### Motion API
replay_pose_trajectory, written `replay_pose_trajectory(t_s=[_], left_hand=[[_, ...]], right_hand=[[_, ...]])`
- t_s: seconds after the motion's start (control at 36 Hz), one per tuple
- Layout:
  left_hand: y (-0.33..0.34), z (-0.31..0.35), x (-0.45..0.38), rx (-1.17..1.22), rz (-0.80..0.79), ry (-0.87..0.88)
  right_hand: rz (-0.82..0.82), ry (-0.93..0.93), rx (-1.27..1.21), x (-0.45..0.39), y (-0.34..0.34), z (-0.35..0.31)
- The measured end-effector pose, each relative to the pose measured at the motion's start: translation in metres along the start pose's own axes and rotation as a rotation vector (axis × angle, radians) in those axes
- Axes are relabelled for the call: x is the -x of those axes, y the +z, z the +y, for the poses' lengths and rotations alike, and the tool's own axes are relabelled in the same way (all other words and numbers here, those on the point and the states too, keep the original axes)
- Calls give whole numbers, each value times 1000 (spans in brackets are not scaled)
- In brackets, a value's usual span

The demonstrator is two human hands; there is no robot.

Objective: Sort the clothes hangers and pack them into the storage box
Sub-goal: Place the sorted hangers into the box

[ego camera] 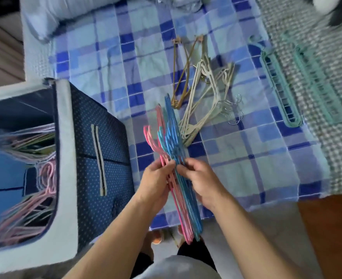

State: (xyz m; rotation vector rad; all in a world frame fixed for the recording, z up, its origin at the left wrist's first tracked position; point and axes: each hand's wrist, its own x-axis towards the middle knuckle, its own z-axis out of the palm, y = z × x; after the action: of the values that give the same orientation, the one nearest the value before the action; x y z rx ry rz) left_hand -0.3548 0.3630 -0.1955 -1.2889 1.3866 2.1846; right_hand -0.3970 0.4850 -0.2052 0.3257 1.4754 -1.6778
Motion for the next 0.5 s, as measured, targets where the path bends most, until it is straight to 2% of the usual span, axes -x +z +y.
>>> replay_pose_trajectory(t_s=[0.25,0.5], left_hand=[[27,93,98,-202,-78,272],[16,171,182,-125,-245,503]], right_hand=[[2,-217,78,80,29,-89],[-52,-487,91,144,79,-171]])
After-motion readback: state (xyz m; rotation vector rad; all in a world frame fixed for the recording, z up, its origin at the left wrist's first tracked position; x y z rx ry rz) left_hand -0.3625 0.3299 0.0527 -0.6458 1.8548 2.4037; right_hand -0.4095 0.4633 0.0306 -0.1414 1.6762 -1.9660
